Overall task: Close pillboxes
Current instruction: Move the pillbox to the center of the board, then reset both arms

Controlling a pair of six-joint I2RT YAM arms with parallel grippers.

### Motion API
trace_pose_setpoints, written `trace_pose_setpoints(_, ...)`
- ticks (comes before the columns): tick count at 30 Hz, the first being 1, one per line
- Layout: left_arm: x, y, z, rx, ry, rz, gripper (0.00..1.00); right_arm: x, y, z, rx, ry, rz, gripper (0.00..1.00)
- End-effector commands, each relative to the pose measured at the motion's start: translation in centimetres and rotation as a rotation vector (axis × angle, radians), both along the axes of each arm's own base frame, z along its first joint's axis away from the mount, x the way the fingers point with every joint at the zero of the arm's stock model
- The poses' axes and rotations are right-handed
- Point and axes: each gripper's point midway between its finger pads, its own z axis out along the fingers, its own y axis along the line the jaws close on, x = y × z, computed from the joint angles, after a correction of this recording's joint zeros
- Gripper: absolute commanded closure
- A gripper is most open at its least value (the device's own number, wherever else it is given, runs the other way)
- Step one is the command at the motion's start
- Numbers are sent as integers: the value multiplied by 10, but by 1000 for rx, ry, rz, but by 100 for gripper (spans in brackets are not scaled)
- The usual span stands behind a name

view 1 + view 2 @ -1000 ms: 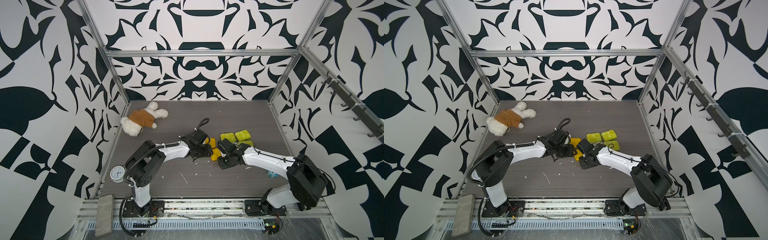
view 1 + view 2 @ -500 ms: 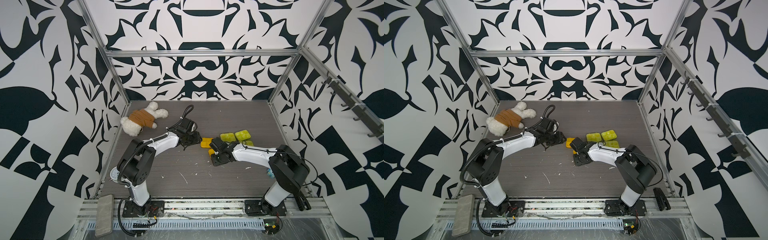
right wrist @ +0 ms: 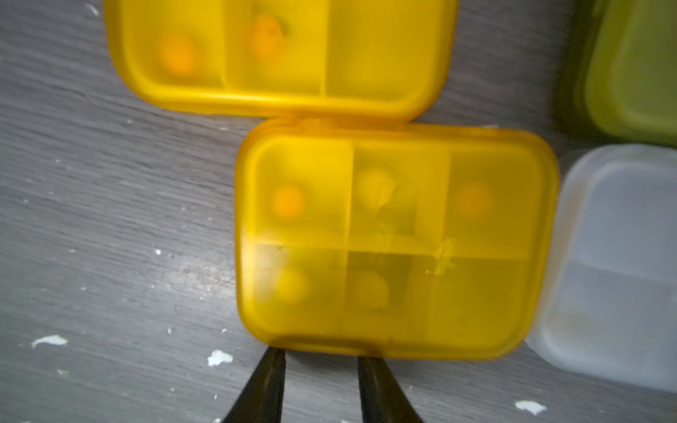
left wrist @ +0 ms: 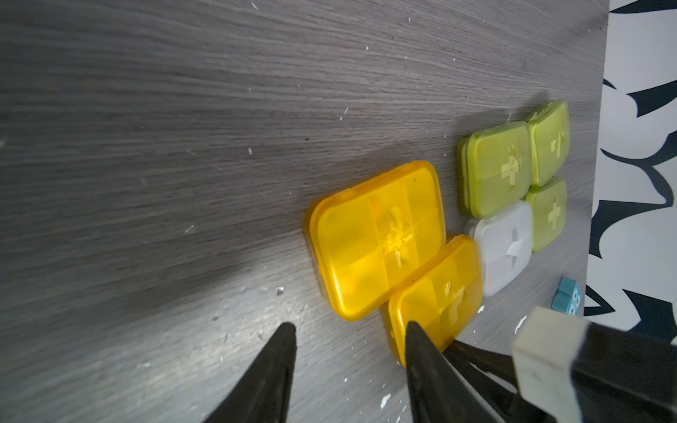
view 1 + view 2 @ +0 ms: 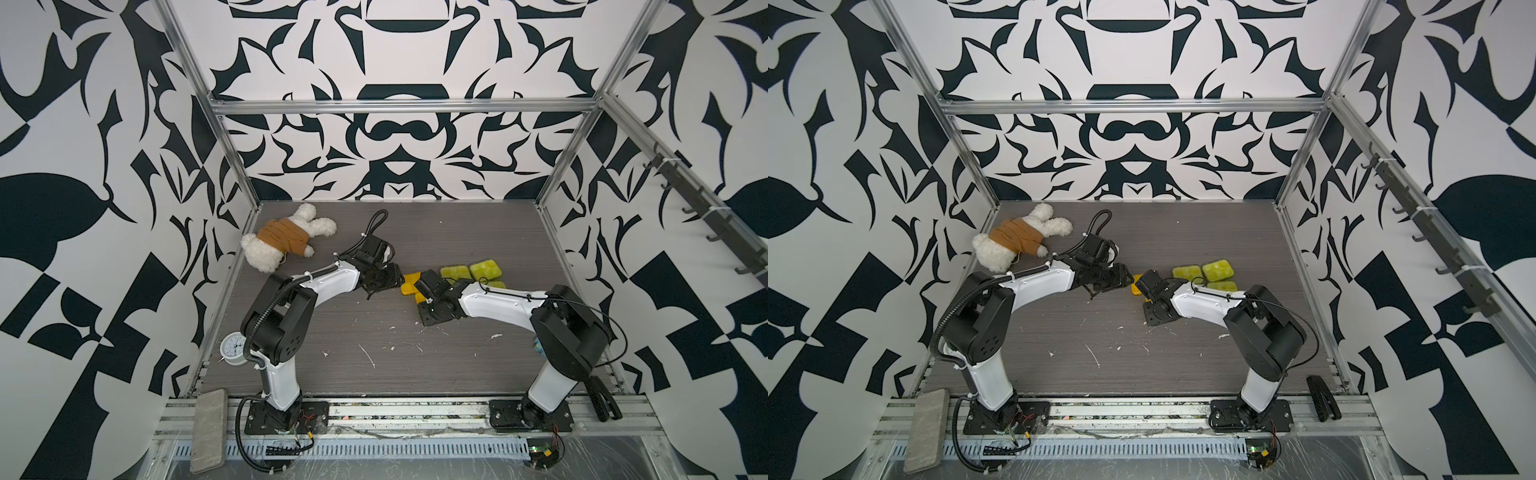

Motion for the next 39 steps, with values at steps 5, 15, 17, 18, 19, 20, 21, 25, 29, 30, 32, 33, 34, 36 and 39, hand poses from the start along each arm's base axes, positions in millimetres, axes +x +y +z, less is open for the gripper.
trace_pose_setpoints(5, 10, -15, -3, -55, 26, -6, 49, 11, -30, 85, -5, -191, -22, 62)
trace_pose_setpoints(15, 11, -32, -12, -89, 39, -30, 49, 28, -75, 108, -5, -255, -132, 61)
trace_pose_setpoints(17, 13, -38, -12, -100, 39, -37, 49, 29, -79, 109, -5, -257, -141, 61)
trace_pose_setpoints(18, 15, -40, -12, -104, 39, -38, 49, 29, -81, 108, -8, -255, -144, 61)
trace_pose_setpoints(19, 15, -44, -11, -111, 35, -44, 49, 29, -82, 108, -11, -253, -147, 61)
trace_pose_setpoints(20, 16, -48, -9, -118, 28, -50, 49, 29, -84, 106, -14, -251, -149, 61)
trace_pose_setpoints(21, 17, -52, -9, -121, 25, -55, 48, 30, -86, 106, -16, -250, -155, 61)
trace_pose_setpoints(25, 19, -64, -7, -134, 22, -72, 49, 30, -90, 104, -15, -243, -165, 61)
trace_pose_setpoints(29, 16, -69, -8, -138, 22, -85, 49, 32, -96, 104, -20, -244, -179, 61)
trace_pose_setpoints(30, 14, -71, -9, -138, 25, -87, 49, 32, -98, 104, -22, -244, -183, 61)
trace_pose_setpoints(32, 12, -74, -8, -147, 27, -93, 49, 34, -103, 103, -27, -243, -194, 61)
trace_pose_setpoints(33, 11, -76, -7, -153, 26, -96, 49, 36, -106, 103, -30, -243, -204, 61)
trace_pose_setpoints(34, 10, -78, -6, -155, 21, -98, 49, 37, -108, 101, -29, -240, -212, 61)
trace_pose_setpoints(36, 10, -80, -5, -158, 17, -104, 49, 40, -113, 101, -20, -234, -228, 61)
trace_pose_setpoints(39, 10, -80, 0, -173, 0, -106, 49, 43, -118, 101, -18, -235, -242, 61)
